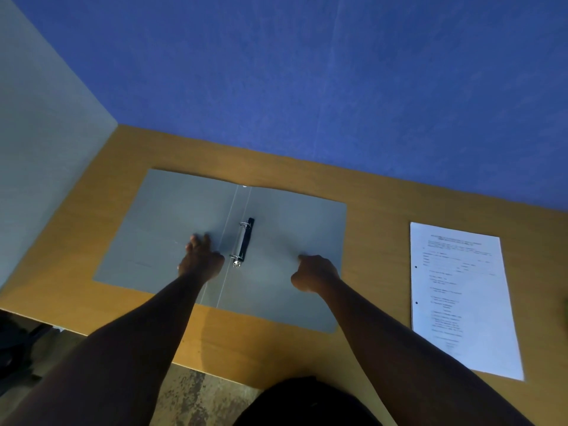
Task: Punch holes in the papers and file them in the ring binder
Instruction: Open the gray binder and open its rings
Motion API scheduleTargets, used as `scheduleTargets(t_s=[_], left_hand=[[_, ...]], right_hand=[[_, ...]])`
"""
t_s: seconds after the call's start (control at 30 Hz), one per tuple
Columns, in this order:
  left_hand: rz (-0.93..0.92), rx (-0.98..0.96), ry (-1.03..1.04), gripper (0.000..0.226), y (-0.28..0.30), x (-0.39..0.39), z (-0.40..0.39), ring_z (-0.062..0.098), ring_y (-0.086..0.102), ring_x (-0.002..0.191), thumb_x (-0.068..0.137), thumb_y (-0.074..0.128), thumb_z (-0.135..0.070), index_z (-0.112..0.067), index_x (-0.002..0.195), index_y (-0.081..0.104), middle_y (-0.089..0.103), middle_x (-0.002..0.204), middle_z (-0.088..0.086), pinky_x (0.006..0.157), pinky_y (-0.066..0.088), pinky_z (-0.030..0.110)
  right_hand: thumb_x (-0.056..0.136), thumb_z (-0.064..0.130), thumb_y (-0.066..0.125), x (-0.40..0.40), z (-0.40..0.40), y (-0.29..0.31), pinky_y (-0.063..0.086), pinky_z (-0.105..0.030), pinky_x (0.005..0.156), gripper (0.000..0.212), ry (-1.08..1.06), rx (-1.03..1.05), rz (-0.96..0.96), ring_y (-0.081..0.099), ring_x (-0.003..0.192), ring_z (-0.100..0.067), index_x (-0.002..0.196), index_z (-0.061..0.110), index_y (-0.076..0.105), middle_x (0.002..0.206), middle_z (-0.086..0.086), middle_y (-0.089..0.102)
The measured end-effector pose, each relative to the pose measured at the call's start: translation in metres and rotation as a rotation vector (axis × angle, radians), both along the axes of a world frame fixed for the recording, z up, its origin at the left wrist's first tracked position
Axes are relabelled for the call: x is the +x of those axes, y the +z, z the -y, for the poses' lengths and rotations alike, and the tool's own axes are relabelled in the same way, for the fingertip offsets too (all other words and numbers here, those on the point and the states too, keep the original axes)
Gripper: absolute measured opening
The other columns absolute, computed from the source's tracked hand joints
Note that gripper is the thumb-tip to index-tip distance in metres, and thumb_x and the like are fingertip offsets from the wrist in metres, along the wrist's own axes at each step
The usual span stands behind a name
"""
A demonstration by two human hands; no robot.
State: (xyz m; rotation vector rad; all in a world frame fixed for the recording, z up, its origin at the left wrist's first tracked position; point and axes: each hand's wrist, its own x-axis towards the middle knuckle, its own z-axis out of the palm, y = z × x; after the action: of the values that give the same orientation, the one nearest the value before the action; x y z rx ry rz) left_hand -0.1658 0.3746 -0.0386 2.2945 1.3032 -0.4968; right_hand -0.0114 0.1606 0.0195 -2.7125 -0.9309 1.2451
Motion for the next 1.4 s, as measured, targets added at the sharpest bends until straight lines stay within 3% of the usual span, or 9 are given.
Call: scheduleTargets(t_s=[0.33, 0.5, 0.6, 0.73, 0.9, 0.97, 1.03, 1.13, 1.4], left_hand=[[0.005, 0.078, 0.025, 0.074, 0.003, 0.003, 0.017, 0.038, 0.020, 0.145, 0.094, 0.050, -0.028, -0.011, 0.155, 0.013, 0.009, 0.161, 0.017, 0.109, 0.037, 0.054], [0.015, 0.274, -0.053, 0.079, -0.001, -0.009, 0.043, 0.036, -0.002, 0.152, 0.094, 0.046, -0.022, -0.003, 0.157, 0.002, -0.005, 0.164, 0.020, 0.122, 0.007, 0.050], [0.031, 0.374, -0.184, 0.080, -0.006, -0.018, 0.050, 0.037, 0.000, 0.152, 0.091, 0.049, -0.020, 0.000, 0.156, 0.007, 0.001, 0.164, 0.022, 0.120, 0.001, 0.053], [0.137, 0.467, -0.326, 0.076, -0.009, -0.025, 0.054, 0.038, 0.020, 0.149, 0.084, 0.058, -0.012, 0.004, 0.151, 0.028, 0.025, 0.159, 0.024, 0.120, 0.011, 0.055], [0.253, 0.454, -0.346, 0.073, -0.004, -0.024, 0.060, 0.032, 0.029, 0.147, 0.087, 0.057, -0.010, -0.001, 0.153, 0.028, 0.033, 0.157, 0.019, 0.118, 0.026, 0.042], [0.301, 0.383, -0.295, 0.070, 0.002, -0.021, 0.064, 0.033, 0.043, 0.140, 0.090, 0.054, -0.010, -0.005, 0.154, 0.028, 0.039, 0.155, 0.017, 0.108, 0.044, 0.042], [0.347, 0.328, -0.243, 0.069, 0.005, -0.018, 0.067, 0.031, 0.062, 0.117, 0.092, 0.052, -0.011, -0.010, 0.155, 0.026, 0.045, 0.150, 0.014, 0.087, 0.058, 0.040], [0.400, 0.261, -0.142, 0.069, 0.005, -0.015, 0.067, 0.027, 0.068, 0.092, 0.093, 0.052, -0.012, -0.015, 0.156, 0.025, 0.053, 0.139, 0.012, 0.073, 0.060, 0.038], [0.588, 0.145, 0.006, 0.049, 0.002, -0.011, 0.067, 0.020, 0.065, 0.106, 0.095, 0.051, -0.006, -0.016, 0.143, 0.048, 0.064, 0.123, 0.006, 0.084, 0.057, 0.032]], right_hand=[[0.084, 0.018, 0.054, -0.013, -0.004, -0.006, 0.051, -0.034, 0.080, 0.050, 0.003, -0.029, 0.131, 0.063, 0.108, -0.032, 0.131, 0.004, 0.048, 0.115, -0.014, 0.065], [0.081, 0.019, 0.061, -0.021, -0.008, -0.010, 0.051, -0.034, 0.086, 0.060, -0.041, -0.062, 0.161, 0.062, 0.113, -0.029, 0.136, 0.000, 0.044, 0.125, -0.013, 0.061], [0.083, 0.021, 0.061, -0.024, -0.009, -0.012, 0.050, -0.034, 0.090, 0.070, -0.058, -0.052, 0.180, 0.060, 0.117, -0.028, 0.143, -0.003, 0.034, 0.132, -0.014, 0.057], [0.087, 0.022, 0.058, -0.028, -0.011, -0.012, 0.049, -0.032, 0.090, 0.060, -0.060, -0.021, 0.228, 0.059, 0.117, -0.026, 0.140, -0.001, 0.040, 0.133, -0.014, 0.055], [0.087, 0.024, 0.054, -0.035, -0.015, -0.012, 0.044, -0.036, 0.094, 0.041, -0.013, 0.026, 0.299, 0.056, 0.115, -0.026, 0.125, 0.008, 0.053, 0.127, -0.013, 0.056], [0.087, 0.023, 0.054, -0.037, -0.015, -0.014, 0.044, -0.038, 0.097, 0.042, 0.010, 0.046, 0.332, 0.051, 0.118, -0.028, 0.126, 0.007, 0.052, 0.128, -0.013, 0.053], [0.087, 0.021, 0.053, -0.038, -0.015, -0.017, 0.044, -0.039, 0.096, 0.042, 0.011, 0.085, 0.339, 0.048, 0.118, -0.028, 0.127, 0.006, 0.050, 0.128, -0.013, 0.050], [0.087, 0.016, 0.053, -0.041, -0.019, -0.020, 0.045, -0.037, 0.095, 0.040, -0.016, 0.157, 0.317, 0.047, 0.116, -0.027, 0.125, 0.006, 0.050, 0.125, -0.011, 0.048], [0.086, 0.008, 0.052, -0.042, -0.046, -0.025, 0.047, -0.036, 0.089, 0.035, -0.174, 0.306, 0.160, 0.045, 0.118, -0.028, 0.121, 0.004, 0.051, 0.122, -0.012, 0.046]])
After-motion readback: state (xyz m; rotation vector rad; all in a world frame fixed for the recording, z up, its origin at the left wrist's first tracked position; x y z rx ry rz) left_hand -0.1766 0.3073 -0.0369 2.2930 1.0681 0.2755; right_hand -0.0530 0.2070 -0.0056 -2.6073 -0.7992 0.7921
